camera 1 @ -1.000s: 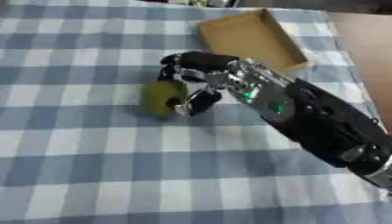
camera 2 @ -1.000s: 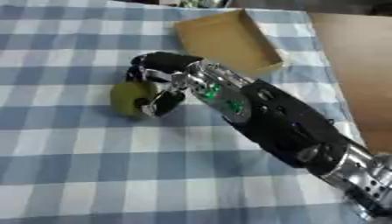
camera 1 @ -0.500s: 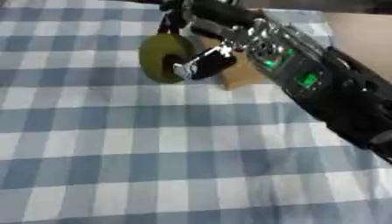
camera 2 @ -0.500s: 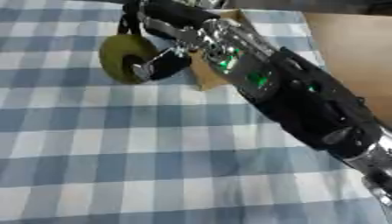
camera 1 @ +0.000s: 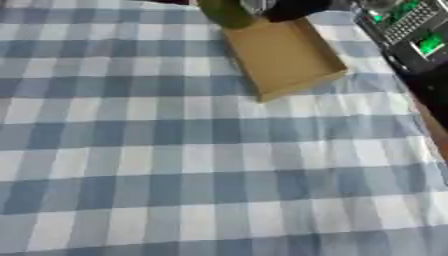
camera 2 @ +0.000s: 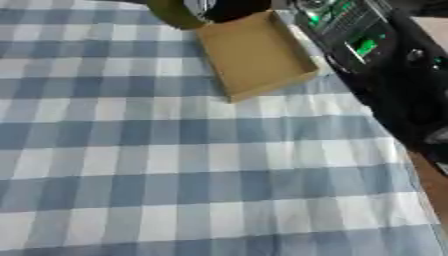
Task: Pick up objects on the table and place them in the box.
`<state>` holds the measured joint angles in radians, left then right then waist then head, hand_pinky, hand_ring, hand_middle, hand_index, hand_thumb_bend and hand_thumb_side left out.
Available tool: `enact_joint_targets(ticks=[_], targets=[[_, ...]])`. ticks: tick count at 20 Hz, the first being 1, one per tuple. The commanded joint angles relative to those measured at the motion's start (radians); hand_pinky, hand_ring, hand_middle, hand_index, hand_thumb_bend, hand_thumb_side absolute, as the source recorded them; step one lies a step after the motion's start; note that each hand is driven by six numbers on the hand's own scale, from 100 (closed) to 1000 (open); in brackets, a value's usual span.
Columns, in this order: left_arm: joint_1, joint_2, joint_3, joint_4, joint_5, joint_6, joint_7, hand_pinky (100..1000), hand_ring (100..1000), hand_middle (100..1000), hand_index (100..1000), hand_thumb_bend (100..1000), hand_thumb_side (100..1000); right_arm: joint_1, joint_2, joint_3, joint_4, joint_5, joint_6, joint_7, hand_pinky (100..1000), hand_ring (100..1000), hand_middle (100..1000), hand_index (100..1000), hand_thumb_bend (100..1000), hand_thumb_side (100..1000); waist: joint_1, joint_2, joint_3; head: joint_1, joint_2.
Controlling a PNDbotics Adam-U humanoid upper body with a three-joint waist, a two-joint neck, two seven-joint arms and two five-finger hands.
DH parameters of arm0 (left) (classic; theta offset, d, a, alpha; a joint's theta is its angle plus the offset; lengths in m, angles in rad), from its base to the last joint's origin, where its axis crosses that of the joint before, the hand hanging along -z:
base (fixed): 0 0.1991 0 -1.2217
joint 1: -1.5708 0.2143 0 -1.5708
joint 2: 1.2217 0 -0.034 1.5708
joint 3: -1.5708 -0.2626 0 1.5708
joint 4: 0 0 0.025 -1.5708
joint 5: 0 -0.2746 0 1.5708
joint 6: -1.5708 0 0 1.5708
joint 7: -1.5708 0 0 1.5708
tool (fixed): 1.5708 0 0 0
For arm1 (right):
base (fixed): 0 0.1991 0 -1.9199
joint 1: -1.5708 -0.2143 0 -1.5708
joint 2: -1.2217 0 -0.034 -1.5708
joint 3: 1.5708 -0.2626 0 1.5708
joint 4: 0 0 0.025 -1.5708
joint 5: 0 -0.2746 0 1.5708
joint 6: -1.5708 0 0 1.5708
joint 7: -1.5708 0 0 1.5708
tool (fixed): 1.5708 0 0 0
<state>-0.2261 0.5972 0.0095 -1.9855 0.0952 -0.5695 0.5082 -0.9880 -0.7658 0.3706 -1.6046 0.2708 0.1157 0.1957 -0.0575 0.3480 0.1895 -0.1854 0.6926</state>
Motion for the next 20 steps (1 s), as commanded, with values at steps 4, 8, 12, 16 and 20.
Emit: enact_joint_targets(ticks=[4,8,12,16,20], targets=[[0.0,0.034,0.017,-0.015,-0.009,-0.005,0.008,577,599,613,752,168,460,-0.007,-0.036,-0.074,0.16,0.062,-0.02,-0.057,759,970,436,686,100,235,0.013,-0.02,-0.001,-0.001,-0.004],[-0.001,0.031,0.017,-0.015,-0.011,-0.006,0.01,577,599,613,752,168,460,-0.008,-0.017,-0.102,0.272,0.115,-0.025,-0.046,767,993,436,686,100,222,0.017,-0.016,-0.001,-0.002,-0.009],[-0.002,0.03,0.017,-0.015,-0.012,-0.006,0.012,577,599,613,752,168,459,-0.009,0.001,-0.113,0.335,0.141,-0.045,-0.05,767,996,436,685,100,216,0.019,-0.014,0.002,-0.004,-0.012],[-0.003,0.029,0.016,-0.015,-0.012,-0.006,0.011,577,599,613,751,166,460,-0.009,0.017,-0.097,0.394,0.196,-0.066,-0.053,765,978,449,679,100,199,0.02,-0.014,0.003,-0.006,-0.013],[-0.005,0.027,0.016,-0.015,-0.01,-0.006,0.01,577,599,613,752,167,459,-0.01,0.054,-0.084,0.478,0.288,-0.086,-0.057,767,984,453,678,100,198,0.021,-0.013,0.007,-0.009,-0.017]])
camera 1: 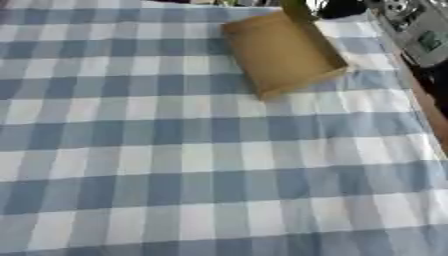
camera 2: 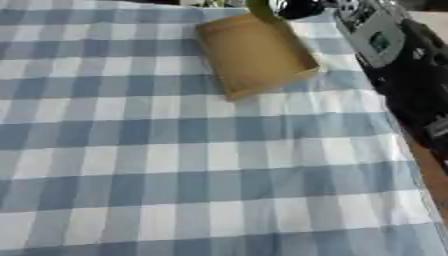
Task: Pick up objects on the table and place them in the box.
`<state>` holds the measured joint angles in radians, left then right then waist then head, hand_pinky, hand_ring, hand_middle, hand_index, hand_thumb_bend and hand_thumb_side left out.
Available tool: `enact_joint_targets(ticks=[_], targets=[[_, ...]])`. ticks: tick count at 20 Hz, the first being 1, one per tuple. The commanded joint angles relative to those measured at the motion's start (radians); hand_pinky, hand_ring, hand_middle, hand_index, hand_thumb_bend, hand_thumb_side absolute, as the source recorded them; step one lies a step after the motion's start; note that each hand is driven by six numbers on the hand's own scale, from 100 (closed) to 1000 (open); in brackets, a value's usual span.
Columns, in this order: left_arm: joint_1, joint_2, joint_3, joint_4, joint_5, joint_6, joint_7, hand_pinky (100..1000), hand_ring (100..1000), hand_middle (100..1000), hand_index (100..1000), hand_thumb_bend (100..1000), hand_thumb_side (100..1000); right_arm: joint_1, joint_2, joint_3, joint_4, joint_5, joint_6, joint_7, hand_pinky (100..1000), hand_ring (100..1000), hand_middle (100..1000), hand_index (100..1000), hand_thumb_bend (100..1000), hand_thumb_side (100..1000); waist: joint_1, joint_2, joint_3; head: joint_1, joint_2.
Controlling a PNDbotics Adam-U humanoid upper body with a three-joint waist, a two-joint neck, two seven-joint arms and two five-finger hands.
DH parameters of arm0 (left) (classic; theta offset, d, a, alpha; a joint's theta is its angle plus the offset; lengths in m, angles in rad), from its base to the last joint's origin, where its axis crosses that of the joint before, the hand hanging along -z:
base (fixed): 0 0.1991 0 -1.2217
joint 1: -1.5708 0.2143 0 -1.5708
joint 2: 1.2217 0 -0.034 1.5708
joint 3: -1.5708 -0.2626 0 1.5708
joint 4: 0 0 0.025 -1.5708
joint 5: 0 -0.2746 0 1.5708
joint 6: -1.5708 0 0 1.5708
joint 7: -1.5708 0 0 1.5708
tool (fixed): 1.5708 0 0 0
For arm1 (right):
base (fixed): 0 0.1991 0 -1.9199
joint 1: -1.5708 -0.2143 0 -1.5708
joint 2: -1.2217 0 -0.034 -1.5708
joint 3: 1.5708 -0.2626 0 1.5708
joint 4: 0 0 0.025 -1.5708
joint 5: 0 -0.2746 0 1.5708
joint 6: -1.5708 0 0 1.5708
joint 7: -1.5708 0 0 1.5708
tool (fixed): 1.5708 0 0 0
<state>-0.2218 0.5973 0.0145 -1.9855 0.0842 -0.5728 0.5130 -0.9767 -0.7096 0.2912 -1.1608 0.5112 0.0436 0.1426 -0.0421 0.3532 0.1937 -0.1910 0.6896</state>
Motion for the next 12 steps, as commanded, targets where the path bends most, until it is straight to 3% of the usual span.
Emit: enact_joint_targets(ticks=[1,10,12], targets=[[-0.009,0.026,0.011,-0.015,0.001,-0.003,0.005,577,599,613,752,167,459,-0.021,0.006,-0.005,0.051,0.059,-0.02,-0.006,768,985,454,678,100,198,0.005,-0.017,0.004,-0.004,-0.014],[-0.01,0.024,0.011,-0.015,0.002,-0.004,0.005,577,599,613,752,167,460,-0.02,0.05,-0.001,0.164,0.161,-0.053,-0.023,805,1000,505,711,100,211,0.006,-0.016,0.008,-0.008,-0.014],[-0.01,0.023,0.011,-0.015,0.002,-0.004,0.005,577,599,613,752,167,460,-0.02,0.053,-0.004,0.168,0.167,-0.06,-0.022,823,1000,560,753,100,216,0.006,-0.016,0.007,-0.008,-0.013]])
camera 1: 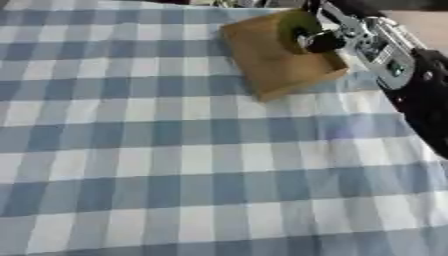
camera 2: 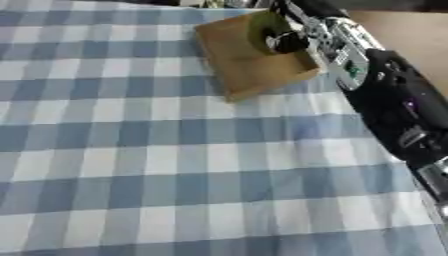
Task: Pick up objects on the table and place them in the box.
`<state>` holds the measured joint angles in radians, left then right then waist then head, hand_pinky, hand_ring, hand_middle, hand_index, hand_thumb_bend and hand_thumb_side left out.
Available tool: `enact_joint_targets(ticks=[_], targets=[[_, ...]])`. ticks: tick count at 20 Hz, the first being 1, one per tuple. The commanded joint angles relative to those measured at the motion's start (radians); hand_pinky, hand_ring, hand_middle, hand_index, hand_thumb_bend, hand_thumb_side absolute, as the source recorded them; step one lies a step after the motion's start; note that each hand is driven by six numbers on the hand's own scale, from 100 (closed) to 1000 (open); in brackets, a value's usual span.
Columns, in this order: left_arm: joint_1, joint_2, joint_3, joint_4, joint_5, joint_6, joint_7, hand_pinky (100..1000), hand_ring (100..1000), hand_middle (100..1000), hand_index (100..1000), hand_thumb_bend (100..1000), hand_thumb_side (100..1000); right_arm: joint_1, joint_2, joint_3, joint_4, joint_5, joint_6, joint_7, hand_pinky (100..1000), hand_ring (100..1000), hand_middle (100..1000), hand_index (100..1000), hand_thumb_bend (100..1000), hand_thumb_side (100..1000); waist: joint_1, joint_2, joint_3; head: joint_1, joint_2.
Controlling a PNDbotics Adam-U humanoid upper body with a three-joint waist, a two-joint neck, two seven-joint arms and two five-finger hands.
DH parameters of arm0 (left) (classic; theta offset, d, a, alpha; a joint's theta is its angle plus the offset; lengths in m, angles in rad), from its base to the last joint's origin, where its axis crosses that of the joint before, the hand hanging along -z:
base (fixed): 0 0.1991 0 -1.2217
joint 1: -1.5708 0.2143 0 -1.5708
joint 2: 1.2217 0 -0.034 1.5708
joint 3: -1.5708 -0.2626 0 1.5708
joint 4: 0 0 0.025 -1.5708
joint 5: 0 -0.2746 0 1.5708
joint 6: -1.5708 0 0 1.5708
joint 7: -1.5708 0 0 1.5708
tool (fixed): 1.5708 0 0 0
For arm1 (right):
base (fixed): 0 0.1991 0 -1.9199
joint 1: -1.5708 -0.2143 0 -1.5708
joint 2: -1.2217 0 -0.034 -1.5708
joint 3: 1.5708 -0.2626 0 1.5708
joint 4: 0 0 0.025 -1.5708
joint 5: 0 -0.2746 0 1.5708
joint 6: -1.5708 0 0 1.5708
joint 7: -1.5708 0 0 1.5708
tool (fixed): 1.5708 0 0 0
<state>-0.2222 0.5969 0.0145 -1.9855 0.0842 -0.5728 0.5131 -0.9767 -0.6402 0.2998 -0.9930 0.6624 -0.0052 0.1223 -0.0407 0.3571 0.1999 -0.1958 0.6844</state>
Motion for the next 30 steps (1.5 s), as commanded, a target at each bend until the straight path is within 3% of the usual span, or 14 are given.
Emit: enact_joint_targets(ticks=[1,5,13,19,28,29,30], targets=[[-0.01,0.024,0.011,-0.015,0.002,-0.004,0.005,577,599,613,752,167,460,-0.02,-0.016,-0.013,-0.001,0.018,-0.013,0.001,827,1000,577,764,100,217,0.005,-0.02,0.0,-0.003,-0.008],[-0.009,0.024,0.011,-0.015,0.003,-0.004,0.005,577,599,613,752,167,459,-0.017,-0.021,-0.008,-0.019,0.034,-0.031,0.039,884,1000,753,871,100,222,0.005,-0.02,0.0,-0.003,-0.007],[-0.009,0.025,0.012,-0.015,0.003,-0.004,0.005,578,600,613,752,170,456,-0.018,-0.038,-0.014,-0.063,0.092,-0.064,0.131,950,1000,823,941,100,199,0.006,-0.024,-0.003,-0.002,-0.01],[-0.007,0.027,0.013,-0.015,0.002,-0.005,0.005,578,600,613,752,171,454,-0.028,-0.052,-0.026,-0.116,0.102,-0.061,0.146,956,1000,839,954,100,176,0.007,-0.027,-0.008,0.0,-0.006],[-0.005,0.03,0.014,-0.015,0.001,-0.006,0.008,579,601,613,752,177,447,-0.025,-0.107,-0.053,-0.278,0.009,-0.021,0.149,945,1000,812,946,100,138,0.006,-0.034,-0.011,0.003,-0.004],[-0.005,0.031,0.014,-0.015,0.001,-0.007,0.008,579,601,613,752,177,447,-0.02,-0.118,-0.059,-0.307,-0.006,-0.011,0.146,940,1000,813,943,100,474,0.006,-0.035,-0.011,0.004,-0.005],[-0.004,0.031,0.015,-0.015,0.0,-0.007,0.009,579,601,613,752,178,446,-0.013,-0.133,-0.066,-0.346,-0.022,-0.002,0.141,931,1000,800,936,100,116,0.005,-0.035,-0.011,0.005,-0.006]])
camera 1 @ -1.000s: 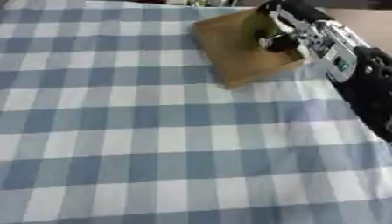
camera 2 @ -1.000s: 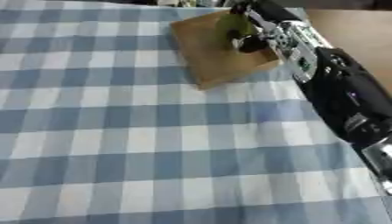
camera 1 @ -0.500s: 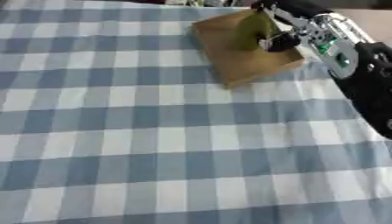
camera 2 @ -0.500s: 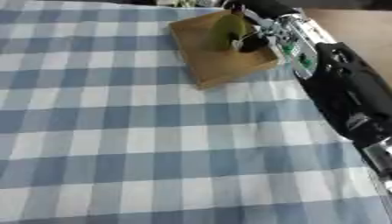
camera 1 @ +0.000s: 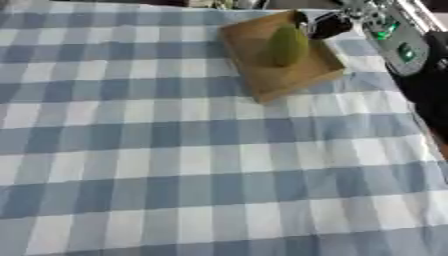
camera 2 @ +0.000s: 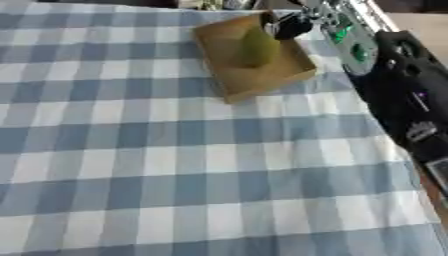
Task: Pick up objects on the table and place them in the box.
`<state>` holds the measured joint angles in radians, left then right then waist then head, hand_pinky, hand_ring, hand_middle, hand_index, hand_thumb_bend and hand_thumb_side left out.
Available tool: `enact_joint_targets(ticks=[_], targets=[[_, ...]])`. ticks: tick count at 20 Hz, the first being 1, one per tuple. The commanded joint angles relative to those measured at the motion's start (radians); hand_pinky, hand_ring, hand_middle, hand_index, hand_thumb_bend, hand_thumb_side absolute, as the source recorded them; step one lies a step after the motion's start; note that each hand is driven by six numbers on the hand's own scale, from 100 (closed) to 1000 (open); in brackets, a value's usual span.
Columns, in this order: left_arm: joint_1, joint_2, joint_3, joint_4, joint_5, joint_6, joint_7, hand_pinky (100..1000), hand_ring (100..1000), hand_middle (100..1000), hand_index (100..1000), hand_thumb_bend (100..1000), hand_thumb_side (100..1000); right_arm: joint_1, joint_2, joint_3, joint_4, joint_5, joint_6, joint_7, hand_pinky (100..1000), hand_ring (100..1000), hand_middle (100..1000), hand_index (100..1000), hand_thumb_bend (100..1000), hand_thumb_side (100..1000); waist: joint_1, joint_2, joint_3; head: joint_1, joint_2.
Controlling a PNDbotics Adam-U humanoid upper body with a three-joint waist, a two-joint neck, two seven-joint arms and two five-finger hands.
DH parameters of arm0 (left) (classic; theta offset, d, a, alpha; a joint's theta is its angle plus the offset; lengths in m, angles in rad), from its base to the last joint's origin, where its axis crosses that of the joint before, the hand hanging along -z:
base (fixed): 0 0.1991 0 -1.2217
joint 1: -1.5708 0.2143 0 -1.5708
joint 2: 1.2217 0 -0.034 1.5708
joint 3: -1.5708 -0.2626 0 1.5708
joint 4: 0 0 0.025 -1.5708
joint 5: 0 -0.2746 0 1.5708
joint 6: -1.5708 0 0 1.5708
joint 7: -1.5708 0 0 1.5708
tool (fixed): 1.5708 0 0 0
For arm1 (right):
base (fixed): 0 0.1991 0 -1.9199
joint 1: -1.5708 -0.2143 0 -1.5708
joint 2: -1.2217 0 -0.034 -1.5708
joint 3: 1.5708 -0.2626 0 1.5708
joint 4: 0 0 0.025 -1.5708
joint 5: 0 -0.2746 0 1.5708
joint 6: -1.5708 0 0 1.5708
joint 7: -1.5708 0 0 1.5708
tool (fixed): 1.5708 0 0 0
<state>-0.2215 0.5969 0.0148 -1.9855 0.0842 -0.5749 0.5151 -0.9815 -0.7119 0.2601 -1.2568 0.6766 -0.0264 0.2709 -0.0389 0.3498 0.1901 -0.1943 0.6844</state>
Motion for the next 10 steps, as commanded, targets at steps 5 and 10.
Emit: enact_joint_targets(ticks=[5,10], targets=[[-0.004,0.034,0.019,-0.015,-0.003,-0.008,0.012,580,601,612,752,182,441,0.051,-0.151,-0.084,-0.374,-0.152,0.106,-0.064,904,1000,760,887,100,100,0.003,-0.029,-0.005,0.01,-0.001],[-0.007,0.033,0.022,-0.015,-0.005,-0.009,0.017,582,602,612,752,187,437,0.164,-0.247,-0.143,-0.691,-0.368,0.182,-0.276,868,963,667,823,100,324,0.001,-0.031,-0.012,0.024,-0.001]])
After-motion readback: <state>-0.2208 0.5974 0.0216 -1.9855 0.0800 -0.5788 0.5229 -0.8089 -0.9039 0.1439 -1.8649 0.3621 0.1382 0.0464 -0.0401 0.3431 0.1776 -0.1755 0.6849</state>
